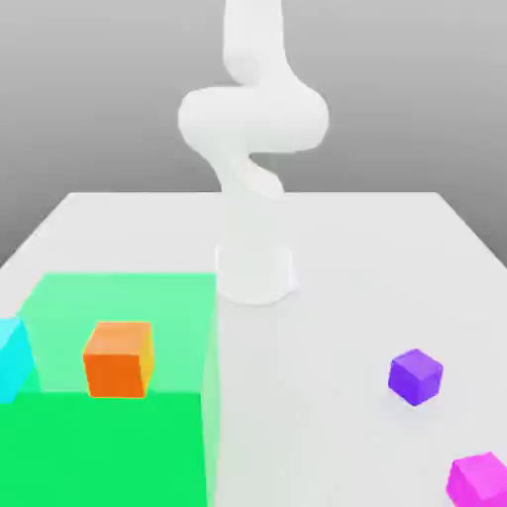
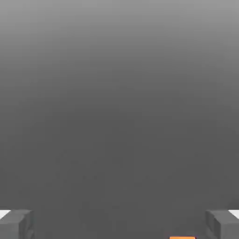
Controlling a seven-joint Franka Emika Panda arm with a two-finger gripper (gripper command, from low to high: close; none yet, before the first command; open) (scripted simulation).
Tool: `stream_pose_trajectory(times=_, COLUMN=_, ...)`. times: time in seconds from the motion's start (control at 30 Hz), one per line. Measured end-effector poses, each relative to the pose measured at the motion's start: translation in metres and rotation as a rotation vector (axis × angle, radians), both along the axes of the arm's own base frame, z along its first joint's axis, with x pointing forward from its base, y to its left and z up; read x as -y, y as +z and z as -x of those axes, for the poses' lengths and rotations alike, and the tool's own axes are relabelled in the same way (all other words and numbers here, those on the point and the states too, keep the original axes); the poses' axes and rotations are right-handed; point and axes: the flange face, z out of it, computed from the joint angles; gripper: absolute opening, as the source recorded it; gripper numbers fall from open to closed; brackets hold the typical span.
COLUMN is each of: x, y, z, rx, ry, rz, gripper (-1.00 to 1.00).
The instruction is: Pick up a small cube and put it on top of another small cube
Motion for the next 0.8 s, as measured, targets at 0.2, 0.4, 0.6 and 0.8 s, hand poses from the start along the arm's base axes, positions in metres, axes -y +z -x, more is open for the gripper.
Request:
stream_pose_trajectory(times=0.2, x=-0.083, y=-0.144, z=-0.045, rx=-0.214, ry=0.154, rz=0.034, gripper=0.0)
stream_pose_trajectory(times=0.4, x=-0.156, y=-0.285, z=-0.027, rx=-0.413, ry=0.299, rz=0.094, gripper=0.0)
stream_pose_trajectory(times=0.6, x=-0.209, y=-0.414, z=0.044, rx=-0.605, ry=0.456, rz=0.185, gripper=0.0)
stream_pose_trajectory(times=0.8, x=-0.215, y=-0.495, z=0.08, rx=-0.69, ry=0.502, rz=0.223, gripper=0.0)
